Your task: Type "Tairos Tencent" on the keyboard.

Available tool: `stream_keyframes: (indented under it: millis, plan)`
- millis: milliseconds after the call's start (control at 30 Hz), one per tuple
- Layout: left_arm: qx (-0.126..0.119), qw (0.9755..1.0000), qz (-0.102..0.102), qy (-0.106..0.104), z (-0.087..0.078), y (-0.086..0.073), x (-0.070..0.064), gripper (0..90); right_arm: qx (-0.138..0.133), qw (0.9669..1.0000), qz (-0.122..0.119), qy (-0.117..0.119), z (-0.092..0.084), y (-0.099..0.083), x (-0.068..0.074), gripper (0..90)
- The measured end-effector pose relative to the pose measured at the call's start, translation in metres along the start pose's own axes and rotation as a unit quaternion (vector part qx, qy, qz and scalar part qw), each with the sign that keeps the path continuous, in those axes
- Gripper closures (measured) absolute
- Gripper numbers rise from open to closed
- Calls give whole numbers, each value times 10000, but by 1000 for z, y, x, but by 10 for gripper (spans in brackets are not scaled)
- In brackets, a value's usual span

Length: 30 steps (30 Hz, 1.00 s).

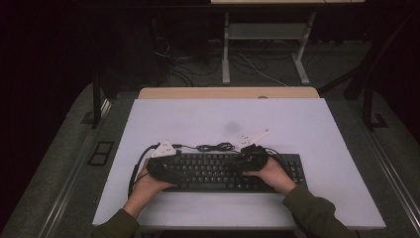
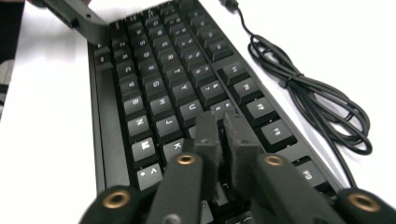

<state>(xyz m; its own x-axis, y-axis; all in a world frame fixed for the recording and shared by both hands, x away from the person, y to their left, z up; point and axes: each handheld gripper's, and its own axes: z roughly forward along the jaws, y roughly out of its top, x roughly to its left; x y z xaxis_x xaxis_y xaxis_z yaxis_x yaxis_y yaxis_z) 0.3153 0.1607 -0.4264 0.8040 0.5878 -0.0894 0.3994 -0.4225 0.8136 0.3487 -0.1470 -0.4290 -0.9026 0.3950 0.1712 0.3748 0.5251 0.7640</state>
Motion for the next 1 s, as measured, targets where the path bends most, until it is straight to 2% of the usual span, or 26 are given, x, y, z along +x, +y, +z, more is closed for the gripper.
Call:
stream_keyframes:
  millis: [133, 400, 533, 667, 1000]
  plan:
    - [1, 10000, 5, 2, 0, 0, 0, 64, -108, 9999, 47, -11, -4, 1, -2, 709]
    - [-26, 10000, -5, -2, -1, 0, 0, 66, -267, 9994, 169, -107, -6, 1, -3, 429]
    - [-28, 10000, 3, -7, -1, 0, 0, 67, -337, 9991, 218, -165, -5, 1, -3, 331]
    - [-47, 10000, -21, -11, -2, 0, -1, 67, -374, 9987, 258, -232, -4, 0, -4, 304]
    - [-76, 10000, -8, -14, -5, 0, -1, 83, -394, 9984, 298, -258, -5, 0, -4, 301]
